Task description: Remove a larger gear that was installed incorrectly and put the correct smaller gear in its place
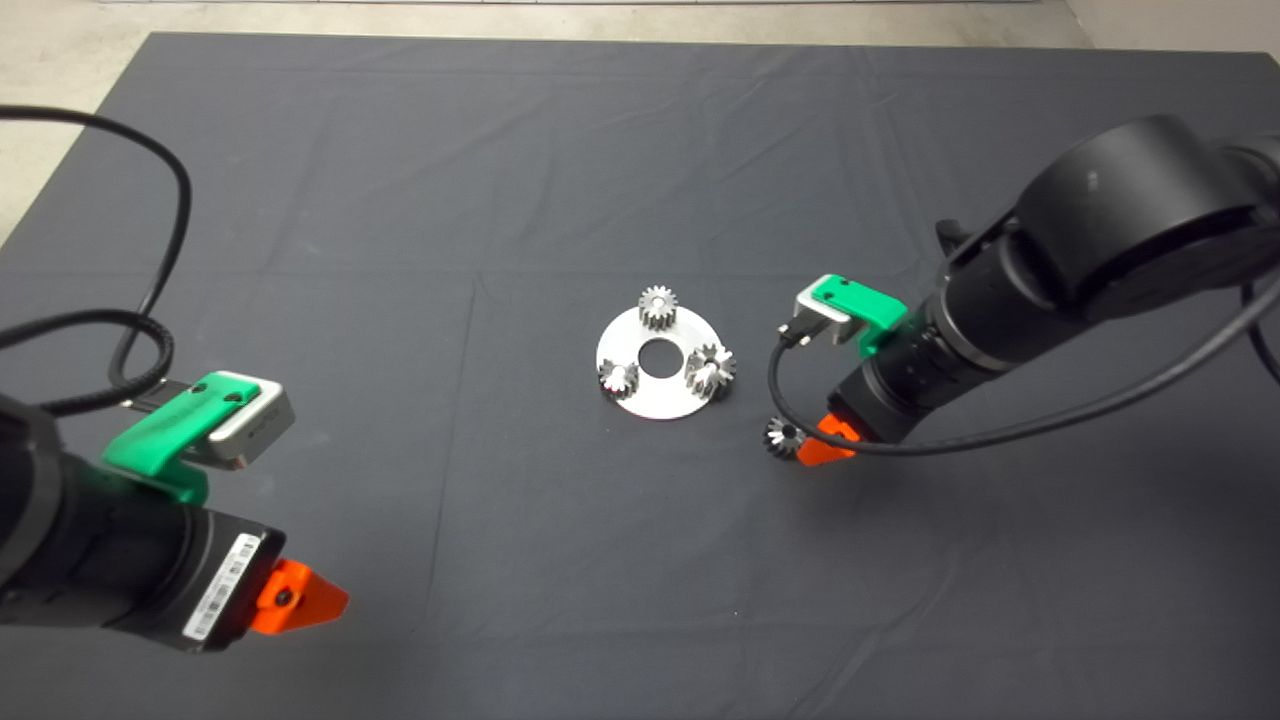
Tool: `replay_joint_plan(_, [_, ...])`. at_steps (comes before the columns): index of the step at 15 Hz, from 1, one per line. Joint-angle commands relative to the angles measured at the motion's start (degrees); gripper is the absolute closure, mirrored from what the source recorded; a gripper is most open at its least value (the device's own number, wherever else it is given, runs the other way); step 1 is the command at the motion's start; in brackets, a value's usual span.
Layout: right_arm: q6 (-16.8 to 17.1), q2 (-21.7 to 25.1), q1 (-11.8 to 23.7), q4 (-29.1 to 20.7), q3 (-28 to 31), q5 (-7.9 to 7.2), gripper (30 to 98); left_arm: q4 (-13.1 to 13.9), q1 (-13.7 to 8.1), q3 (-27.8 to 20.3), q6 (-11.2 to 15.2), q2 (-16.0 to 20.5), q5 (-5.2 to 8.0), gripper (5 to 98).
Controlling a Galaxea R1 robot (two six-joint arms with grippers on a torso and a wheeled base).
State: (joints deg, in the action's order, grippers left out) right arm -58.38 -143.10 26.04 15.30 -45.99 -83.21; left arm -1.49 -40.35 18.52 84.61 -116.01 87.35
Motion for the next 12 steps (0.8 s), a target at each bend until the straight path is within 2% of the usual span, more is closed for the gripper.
replay_joint_plan(1, [5.77,-3.26,-1.87,9.72,-3.97,0.27,30.8,0.87,-0.79,-0.87,0.02,0.29,2.48,5.4])
replay_joint_plan(4, [7.23,-4.84,-2.63,10.96,-5.30,0.49,30.8,0.87,-0.79,-0.87,0.02,0.29,2.48,5.4])
replay_joint_plan(8, [7.58,-7.64,-6.57,17.27,-6.99,0.51,30.8,0.87,-0.78,-0.87,0.02,0.29,2.48,5.4])
replay_joint_plan(12, [7.50,-8.22,-7.58,17.93,-10.18,0.96,30.8,0.87,-0.70,-0.87,0.02,0.29,2.48,5.4])
